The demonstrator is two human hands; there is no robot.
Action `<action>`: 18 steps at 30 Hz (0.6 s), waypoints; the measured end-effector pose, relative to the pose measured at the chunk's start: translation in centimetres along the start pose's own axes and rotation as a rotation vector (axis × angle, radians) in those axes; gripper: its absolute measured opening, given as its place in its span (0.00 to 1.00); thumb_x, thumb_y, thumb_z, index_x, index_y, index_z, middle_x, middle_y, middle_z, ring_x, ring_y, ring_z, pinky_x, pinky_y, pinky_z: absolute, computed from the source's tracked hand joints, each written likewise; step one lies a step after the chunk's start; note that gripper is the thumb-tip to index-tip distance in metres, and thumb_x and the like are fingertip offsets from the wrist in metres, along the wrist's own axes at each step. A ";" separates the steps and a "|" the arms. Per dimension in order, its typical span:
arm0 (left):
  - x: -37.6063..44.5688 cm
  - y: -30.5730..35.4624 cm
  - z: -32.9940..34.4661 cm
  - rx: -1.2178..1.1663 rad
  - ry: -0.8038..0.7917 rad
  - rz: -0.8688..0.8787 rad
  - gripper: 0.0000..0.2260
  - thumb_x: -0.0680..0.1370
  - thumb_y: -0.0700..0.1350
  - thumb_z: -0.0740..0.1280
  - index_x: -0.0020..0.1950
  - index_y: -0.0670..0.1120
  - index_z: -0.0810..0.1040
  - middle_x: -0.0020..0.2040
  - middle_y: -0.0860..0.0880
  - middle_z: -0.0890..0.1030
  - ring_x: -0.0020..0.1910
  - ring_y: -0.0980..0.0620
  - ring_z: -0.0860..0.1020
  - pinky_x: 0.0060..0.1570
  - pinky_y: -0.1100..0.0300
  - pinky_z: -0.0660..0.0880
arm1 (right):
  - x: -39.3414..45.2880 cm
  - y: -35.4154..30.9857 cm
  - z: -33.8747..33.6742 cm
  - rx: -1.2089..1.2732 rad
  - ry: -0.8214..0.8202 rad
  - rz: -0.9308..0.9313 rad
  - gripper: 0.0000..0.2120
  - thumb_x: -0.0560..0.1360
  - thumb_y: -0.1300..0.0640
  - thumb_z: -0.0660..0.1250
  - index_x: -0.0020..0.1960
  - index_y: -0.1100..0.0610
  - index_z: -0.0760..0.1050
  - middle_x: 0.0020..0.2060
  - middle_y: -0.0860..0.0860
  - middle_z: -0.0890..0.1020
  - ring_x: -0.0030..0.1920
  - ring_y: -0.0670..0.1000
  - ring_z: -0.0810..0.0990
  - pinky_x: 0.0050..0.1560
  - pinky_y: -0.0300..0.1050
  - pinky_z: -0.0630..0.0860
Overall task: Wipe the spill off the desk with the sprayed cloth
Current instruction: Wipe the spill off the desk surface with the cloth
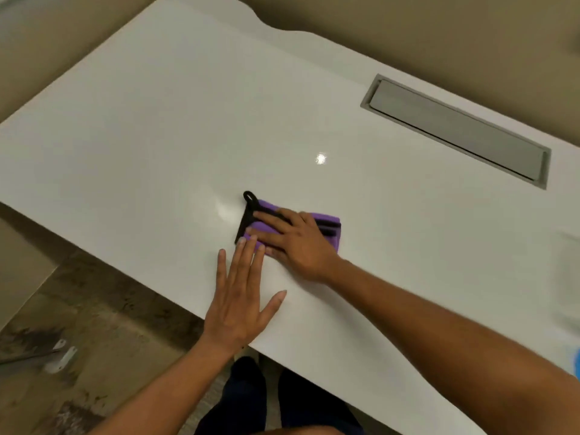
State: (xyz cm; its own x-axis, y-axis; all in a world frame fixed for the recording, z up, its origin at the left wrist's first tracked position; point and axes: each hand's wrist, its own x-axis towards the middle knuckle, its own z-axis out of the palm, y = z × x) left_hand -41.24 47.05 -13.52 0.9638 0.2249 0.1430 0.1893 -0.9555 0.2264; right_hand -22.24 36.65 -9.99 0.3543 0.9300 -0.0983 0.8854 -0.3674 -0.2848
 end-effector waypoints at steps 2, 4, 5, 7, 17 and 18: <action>0.0 -0.1 0.0 -0.017 0.007 0.012 0.41 0.86 0.67 0.53 0.88 0.38 0.53 0.90 0.40 0.52 0.89 0.40 0.51 0.85 0.31 0.51 | -5.0 -0.2 0.5 0.011 0.008 0.062 0.22 0.86 0.41 0.53 0.80 0.37 0.63 0.83 0.42 0.61 0.80 0.56 0.60 0.71 0.58 0.63; 0.1 -0.2 0.1 -0.028 0.010 0.025 0.41 0.86 0.67 0.52 0.88 0.38 0.55 0.89 0.39 0.52 0.89 0.40 0.52 0.84 0.31 0.52 | -8.2 0.2 0.8 0.012 0.000 0.118 0.22 0.86 0.42 0.53 0.81 0.36 0.60 0.83 0.41 0.59 0.81 0.55 0.59 0.72 0.57 0.61; 0.1 -0.2 0.2 -0.029 0.007 0.031 0.41 0.86 0.68 0.52 0.87 0.38 0.55 0.89 0.39 0.53 0.89 0.39 0.52 0.84 0.31 0.53 | -8.9 0.6 0.8 0.007 0.000 0.136 0.22 0.87 0.42 0.53 0.81 0.35 0.60 0.83 0.41 0.58 0.81 0.55 0.59 0.72 0.56 0.61; 0.3 -0.3 0.3 -0.030 -0.007 0.045 0.41 0.85 0.68 0.51 0.88 0.39 0.55 0.89 0.39 0.52 0.89 0.39 0.52 0.84 0.31 0.54 | -8.6 2.3 0.6 -0.003 0.015 0.168 0.22 0.86 0.42 0.53 0.80 0.36 0.61 0.83 0.41 0.60 0.80 0.55 0.61 0.71 0.55 0.63; 0.7 0.0 -0.2 0.021 -0.154 0.065 0.42 0.83 0.72 0.53 0.89 0.48 0.53 0.90 0.43 0.48 0.89 0.41 0.45 0.85 0.31 0.50 | -7.7 19.0 -4.9 -0.035 0.163 0.755 0.28 0.82 0.39 0.50 0.81 0.43 0.63 0.83 0.51 0.63 0.75 0.63 0.67 0.68 0.63 0.70; 0.7 0.0 -0.2 0.029 -0.162 0.067 0.42 0.83 0.72 0.53 0.89 0.48 0.54 0.90 0.43 0.48 0.89 0.42 0.45 0.85 0.32 0.50 | -8.1 17.9 -4.3 -0.047 0.173 0.754 0.27 0.83 0.40 0.51 0.81 0.44 0.63 0.82 0.51 0.63 0.75 0.63 0.67 0.68 0.63 0.70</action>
State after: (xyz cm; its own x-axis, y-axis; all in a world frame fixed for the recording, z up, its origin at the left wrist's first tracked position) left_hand -40.60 47.23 -13.24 0.9916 0.1294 -0.0012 0.1271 -0.9729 0.1931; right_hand -7.96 22.48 -10.19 0.9048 0.4143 -0.0982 0.3967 -0.9041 -0.1591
